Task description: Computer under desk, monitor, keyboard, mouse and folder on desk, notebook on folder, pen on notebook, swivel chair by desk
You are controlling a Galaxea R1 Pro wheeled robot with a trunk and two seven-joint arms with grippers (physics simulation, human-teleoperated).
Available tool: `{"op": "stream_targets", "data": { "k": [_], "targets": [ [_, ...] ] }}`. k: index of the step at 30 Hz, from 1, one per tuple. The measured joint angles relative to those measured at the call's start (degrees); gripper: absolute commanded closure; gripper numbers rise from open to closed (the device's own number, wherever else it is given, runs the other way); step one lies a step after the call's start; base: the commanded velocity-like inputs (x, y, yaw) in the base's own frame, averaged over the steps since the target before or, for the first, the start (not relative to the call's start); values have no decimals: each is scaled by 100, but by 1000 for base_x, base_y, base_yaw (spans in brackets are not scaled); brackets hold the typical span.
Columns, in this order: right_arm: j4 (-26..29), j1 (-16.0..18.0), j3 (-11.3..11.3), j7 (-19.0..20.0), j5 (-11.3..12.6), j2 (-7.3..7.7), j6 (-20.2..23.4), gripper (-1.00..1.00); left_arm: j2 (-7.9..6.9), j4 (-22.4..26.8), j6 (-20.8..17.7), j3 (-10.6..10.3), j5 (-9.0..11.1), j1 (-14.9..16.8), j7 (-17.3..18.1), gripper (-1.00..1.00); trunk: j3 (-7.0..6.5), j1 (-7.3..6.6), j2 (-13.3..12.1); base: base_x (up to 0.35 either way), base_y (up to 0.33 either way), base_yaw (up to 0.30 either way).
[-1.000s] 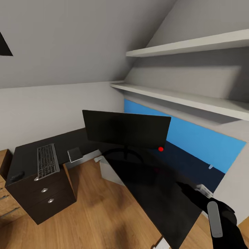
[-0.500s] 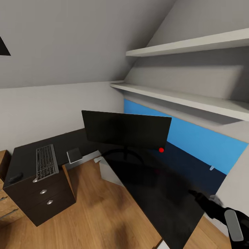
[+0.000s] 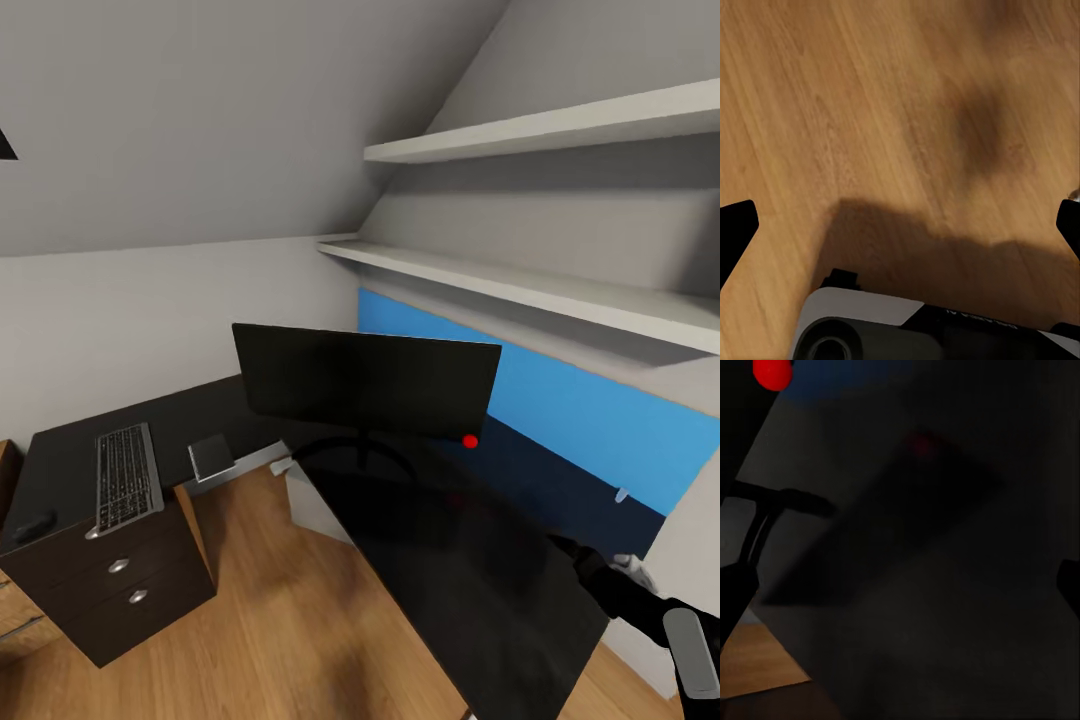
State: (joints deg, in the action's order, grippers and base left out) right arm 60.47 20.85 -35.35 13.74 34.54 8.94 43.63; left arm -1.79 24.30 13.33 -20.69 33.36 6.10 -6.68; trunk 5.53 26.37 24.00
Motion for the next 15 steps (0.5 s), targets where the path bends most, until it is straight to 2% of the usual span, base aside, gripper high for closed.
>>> {"op": "stream_targets", "data": {
  "k": [6, 15],
  "targets": [
    [-11, 0, -5, 8, 2, 5, -8, -100, 0, 0, 1, 0, 1, 0, -1, -100, 0, 1, 0, 248, 158, 0],
    [-10, -9, -92, -10, 9, 12, -148, -100, 0, 0, -6, 0, 0, 0, -1, -100, 0, 3, -1, 15, 10, 0]
  ]
}}
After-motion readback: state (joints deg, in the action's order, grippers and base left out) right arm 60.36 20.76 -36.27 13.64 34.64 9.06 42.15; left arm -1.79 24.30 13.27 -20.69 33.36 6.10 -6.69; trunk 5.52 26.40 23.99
